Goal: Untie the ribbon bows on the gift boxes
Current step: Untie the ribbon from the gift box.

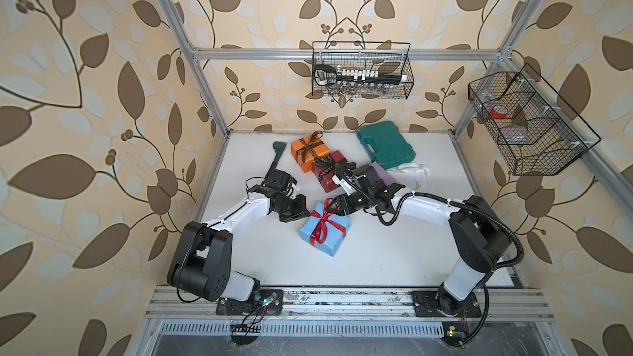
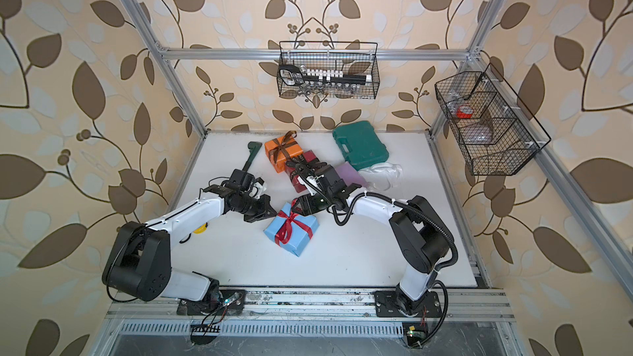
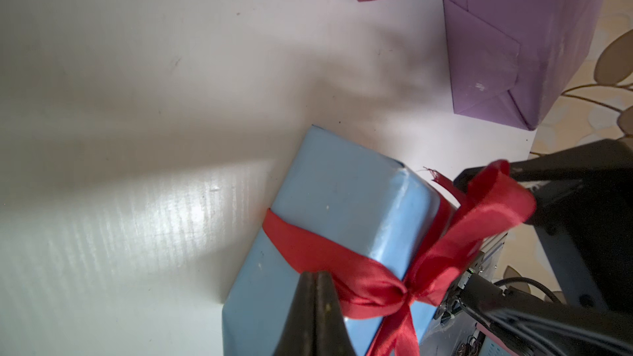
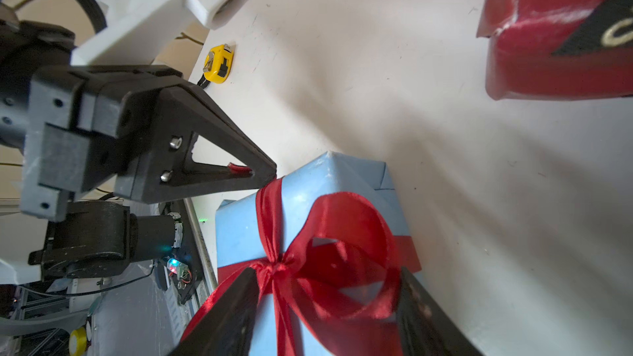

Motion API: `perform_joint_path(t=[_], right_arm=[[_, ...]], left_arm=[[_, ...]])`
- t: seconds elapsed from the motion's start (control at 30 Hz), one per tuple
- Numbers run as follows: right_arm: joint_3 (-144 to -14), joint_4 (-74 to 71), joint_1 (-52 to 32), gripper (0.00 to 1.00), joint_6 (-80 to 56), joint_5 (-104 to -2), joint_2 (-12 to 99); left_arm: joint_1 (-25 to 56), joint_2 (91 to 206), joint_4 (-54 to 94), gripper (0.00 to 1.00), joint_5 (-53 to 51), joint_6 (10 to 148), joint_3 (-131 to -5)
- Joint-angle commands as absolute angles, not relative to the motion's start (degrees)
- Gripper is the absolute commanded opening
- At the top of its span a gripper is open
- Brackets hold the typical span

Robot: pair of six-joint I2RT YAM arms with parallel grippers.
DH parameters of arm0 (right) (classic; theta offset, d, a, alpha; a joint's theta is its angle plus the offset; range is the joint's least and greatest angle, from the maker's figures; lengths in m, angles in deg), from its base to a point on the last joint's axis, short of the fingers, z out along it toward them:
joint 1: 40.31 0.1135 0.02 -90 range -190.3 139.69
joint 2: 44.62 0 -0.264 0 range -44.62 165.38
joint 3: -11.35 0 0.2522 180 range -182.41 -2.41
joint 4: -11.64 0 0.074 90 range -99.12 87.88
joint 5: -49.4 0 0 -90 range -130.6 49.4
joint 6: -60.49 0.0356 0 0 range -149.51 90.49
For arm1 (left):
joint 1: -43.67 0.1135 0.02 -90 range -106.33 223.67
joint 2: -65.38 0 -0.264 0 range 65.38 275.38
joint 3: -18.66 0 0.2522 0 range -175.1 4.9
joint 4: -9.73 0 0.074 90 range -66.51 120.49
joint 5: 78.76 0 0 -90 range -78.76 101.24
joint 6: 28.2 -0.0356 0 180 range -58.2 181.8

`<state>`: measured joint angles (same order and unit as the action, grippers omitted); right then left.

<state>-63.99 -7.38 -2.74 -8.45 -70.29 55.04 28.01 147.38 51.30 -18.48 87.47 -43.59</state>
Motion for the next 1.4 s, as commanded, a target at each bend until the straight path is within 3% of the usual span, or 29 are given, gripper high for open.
perform_joint_path(t=[0.0,0.13,0.27,0.4,0.47,0.63,0.87,0.97,1.17,1.37], right_arm=[[-63.3,-6.8,-1.8,0.57,-8.4,-71.3,56.7],[-61.8,-8.4,-1.7,0.55,-9.1,-68.8,55.2],[-60.2,-10.3,-1.7,0.61,-10.4,-67.3,53.0],[-59.9,-10.7,-1.7,0.61,-10.4,-67.7,52.5],[-59.8,-10.8,-1.7,0.56,-10.4,-67.3,52.5],[-59.8,-11.9,-1.7,0.3,-10.9,-64.4,50.9],[-59.5,-14.9,-2.1,0.05,-12.4,-60.1,48.5],[-58.9,-15.3,-3.1,0.0,-12.2,-59.8,48.0],[-57.4,-14.4,-4.8,0.0,-10.7,-59.1,45.8],[-53.0,-14.2,-13.6,0.0,-8.2,-57.7,40.6]], left_arm=[[28.2,146.1,51.6,0.0,-19.1,87.8,-43.2],[28.2,145.9,51.7,0.0,-19.0,87.8,-43.4],[28.2,146.2,51.7,0.0,-19.0,87.6,-43.4],[28.2,146.6,51.6,0.0,-19.1,87.8,-43.7],[28.2,146.5,51.5,0.0,-19.2,87.9,-43.7],[28.2,146.2,51.9,0.0,-18.9,87.7,-44.0],[28.2,146.2,52.2,0.0,-18.8,87.5,-44.4],[28.2,146.2,52.2,0.0,-18.7,87.5,-44.6],[28.2,145.4,52.1,0.0,-17.2,87.9,-44.5],[30.5,141.5,51.4,0.0,-10.9,88.9,-44.7]])
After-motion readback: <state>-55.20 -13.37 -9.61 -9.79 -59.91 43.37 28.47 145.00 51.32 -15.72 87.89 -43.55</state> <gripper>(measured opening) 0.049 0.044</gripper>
